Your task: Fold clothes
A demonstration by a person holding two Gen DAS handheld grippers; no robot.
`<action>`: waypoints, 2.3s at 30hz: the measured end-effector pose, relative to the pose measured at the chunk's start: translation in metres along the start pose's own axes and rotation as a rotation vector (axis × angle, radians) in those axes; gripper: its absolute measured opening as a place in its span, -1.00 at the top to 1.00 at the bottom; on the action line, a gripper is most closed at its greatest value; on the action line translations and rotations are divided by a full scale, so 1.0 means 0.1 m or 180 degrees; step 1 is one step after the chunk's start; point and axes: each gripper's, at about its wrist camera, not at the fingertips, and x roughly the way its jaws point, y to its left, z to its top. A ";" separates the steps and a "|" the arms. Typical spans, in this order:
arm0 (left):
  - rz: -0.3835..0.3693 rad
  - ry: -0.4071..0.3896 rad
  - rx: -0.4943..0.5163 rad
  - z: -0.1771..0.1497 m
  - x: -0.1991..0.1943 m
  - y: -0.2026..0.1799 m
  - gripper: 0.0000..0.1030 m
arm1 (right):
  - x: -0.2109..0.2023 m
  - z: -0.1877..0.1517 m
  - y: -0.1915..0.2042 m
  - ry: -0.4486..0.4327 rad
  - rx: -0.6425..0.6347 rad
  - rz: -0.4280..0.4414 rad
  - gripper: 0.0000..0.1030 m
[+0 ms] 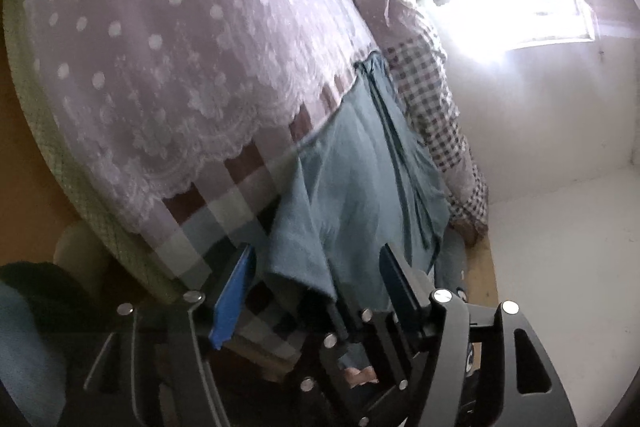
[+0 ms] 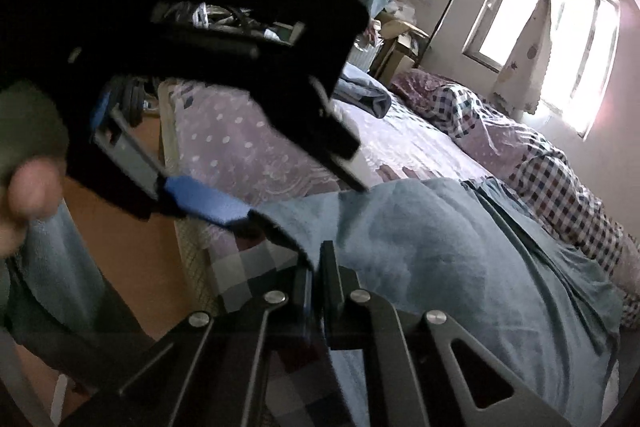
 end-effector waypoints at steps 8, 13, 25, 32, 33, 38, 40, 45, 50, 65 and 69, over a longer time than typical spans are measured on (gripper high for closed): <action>-0.0233 0.0049 -0.0277 -0.04 0.14 0.07 -0.33 | -0.06 0.02 -0.02 -0.0038 0.0094 0.0018 0.96; -0.0305 -0.0048 -0.0333 -0.03 0.16 0.06 -0.32 | -0.06 0.01 0.03 -0.0043 0.0042 0.0032 0.96; -0.0094 -0.0237 -0.0203 -0.05 0.04 0.00 0.87 | -0.02 0.01 -0.02 -0.0079 0.0052 -0.0011 0.96; -0.0110 -0.0275 -0.0060 -0.03 -0.05 -0.09 0.95 | -0.01 0.00 0.02 -0.0089 -0.0048 -0.0138 0.84; -0.0114 -0.0286 -0.0035 -0.02 -0.07 -0.12 0.95 | -0.01 -0.01 0.03 -0.0091 -0.0077 -0.0177 0.74; -0.0292 -0.0271 0.0109 -0.01 -0.18 -0.29 0.96 | -0.01 -0.03 0.02 -0.0134 -0.0206 -0.0461 0.18; -0.0339 -0.0263 0.0157 -0.03 -0.23 -0.35 0.96 | 0.00 -0.05 0.01 -0.0121 -0.0272 -0.0604 0.15; -0.0383 -0.0258 0.0154 -0.04 -0.22 -0.42 0.96 | 0.02 -0.15 -0.06 -0.0004 -0.0404 -0.0918 0.15; -0.0439 -0.0302 0.0182 0.00 -0.23 -0.51 0.96 | -0.07 -0.33 -0.18 0.0197 -0.0466 -0.1182 0.15; -0.0407 -0.0467 0.0511 0.03 -0.30 -0.95 0.96 | -0.57 -1.26 -0.81 0.0998 -0.0533 -0.1746 0.13; -0.0334 -0.0496 0.0633 0.01 -0.32 -1.03 0.96 | -0.78 -1.52 -0.92 0.1114 -0.0613 -0.1817 0.11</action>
